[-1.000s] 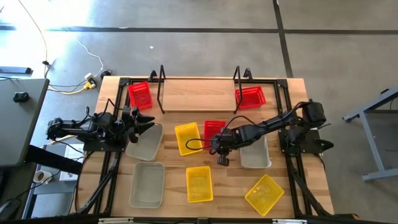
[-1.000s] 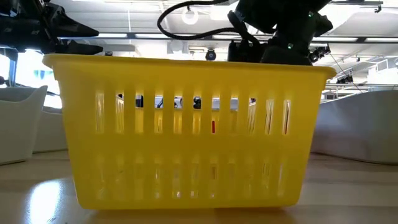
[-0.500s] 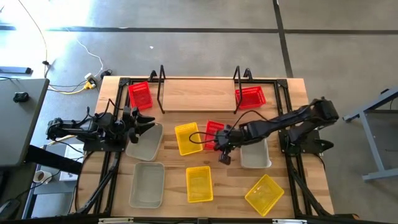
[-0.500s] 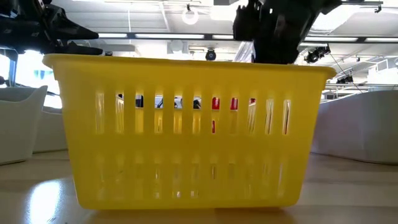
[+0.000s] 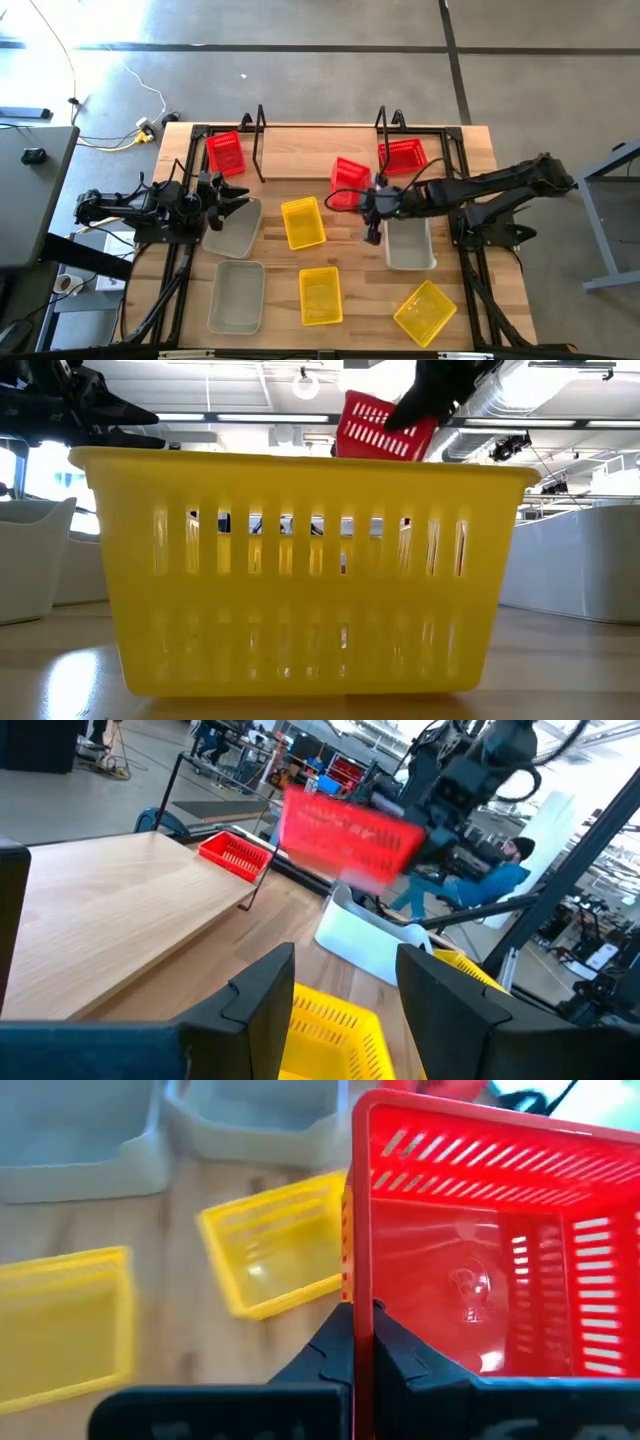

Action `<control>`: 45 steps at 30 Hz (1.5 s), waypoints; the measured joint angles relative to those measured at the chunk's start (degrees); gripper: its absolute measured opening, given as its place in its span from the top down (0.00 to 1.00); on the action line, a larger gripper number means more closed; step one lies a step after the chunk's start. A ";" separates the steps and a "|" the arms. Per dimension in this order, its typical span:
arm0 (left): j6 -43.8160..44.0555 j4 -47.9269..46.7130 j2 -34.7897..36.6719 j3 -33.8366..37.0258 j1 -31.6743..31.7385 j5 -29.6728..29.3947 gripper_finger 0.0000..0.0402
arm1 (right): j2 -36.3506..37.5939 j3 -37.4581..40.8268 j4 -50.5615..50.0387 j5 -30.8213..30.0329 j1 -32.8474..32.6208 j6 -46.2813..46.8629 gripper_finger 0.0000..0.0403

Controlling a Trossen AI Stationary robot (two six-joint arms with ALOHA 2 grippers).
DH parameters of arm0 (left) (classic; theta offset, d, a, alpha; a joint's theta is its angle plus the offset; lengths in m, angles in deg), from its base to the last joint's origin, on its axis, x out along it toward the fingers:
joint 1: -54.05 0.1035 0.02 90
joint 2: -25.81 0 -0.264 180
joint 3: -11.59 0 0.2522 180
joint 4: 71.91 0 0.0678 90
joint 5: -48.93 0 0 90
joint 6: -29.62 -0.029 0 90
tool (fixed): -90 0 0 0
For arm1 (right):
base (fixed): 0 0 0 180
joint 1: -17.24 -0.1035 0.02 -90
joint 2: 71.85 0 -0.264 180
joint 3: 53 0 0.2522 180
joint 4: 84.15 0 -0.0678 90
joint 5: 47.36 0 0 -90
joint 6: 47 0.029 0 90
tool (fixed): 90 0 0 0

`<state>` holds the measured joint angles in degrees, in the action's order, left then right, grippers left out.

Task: Stack baskets on shelf by color
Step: Put the bottom red bin on the shelf

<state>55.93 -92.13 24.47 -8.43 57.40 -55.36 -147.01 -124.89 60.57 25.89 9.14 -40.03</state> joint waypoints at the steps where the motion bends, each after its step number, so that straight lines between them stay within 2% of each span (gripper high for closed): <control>1: 0.00 -0.01 0.00 0.00 -0.01 -0.03 0.58 | 0.65 0.00 -0.04 -0.72 0.62 -2.52 1.00; 10: 3.27 -0.14 0.00 0.00 -0.01 -2.78 0.58 | 1.26 0.00 -0.14 -1.67 9.87 -23.08 1.00; 14: 3.50 -0.17 0.02 0.00 0.00 -2.87 0.58 | 0.43 0.00 -1.25 0.75 15.17 -28.89 1.00; 19: 3.58 -0.20 0.01 0.00 -0.01 -2.90 0.58 | -2.70 0.00 -2.22 4.40 21.12 -32.65 1.00; 25: 3.56 -0.28 0.00 0.00 -0.02 -2.89 0.58 | -7.72 0.00 -1.79 7.50 25.19 -35.48 1.00; 34: 3.71 -1.29 0.00 0.00 0.00 -3.05 0.58 | -14.23 0.00 -1.73 8.52 28.18 -35.99 1.00; 45: 5.07 -2.34 0.00 0.00 0.00 -3.07 0.58 | -18.34 -0.01 -1.53 9.95 29.12 -36.55 1.00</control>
<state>61.00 -94.47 24.47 -8.43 57.40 -58.43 -165.35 -124.90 59.04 35.84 38.25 -76.58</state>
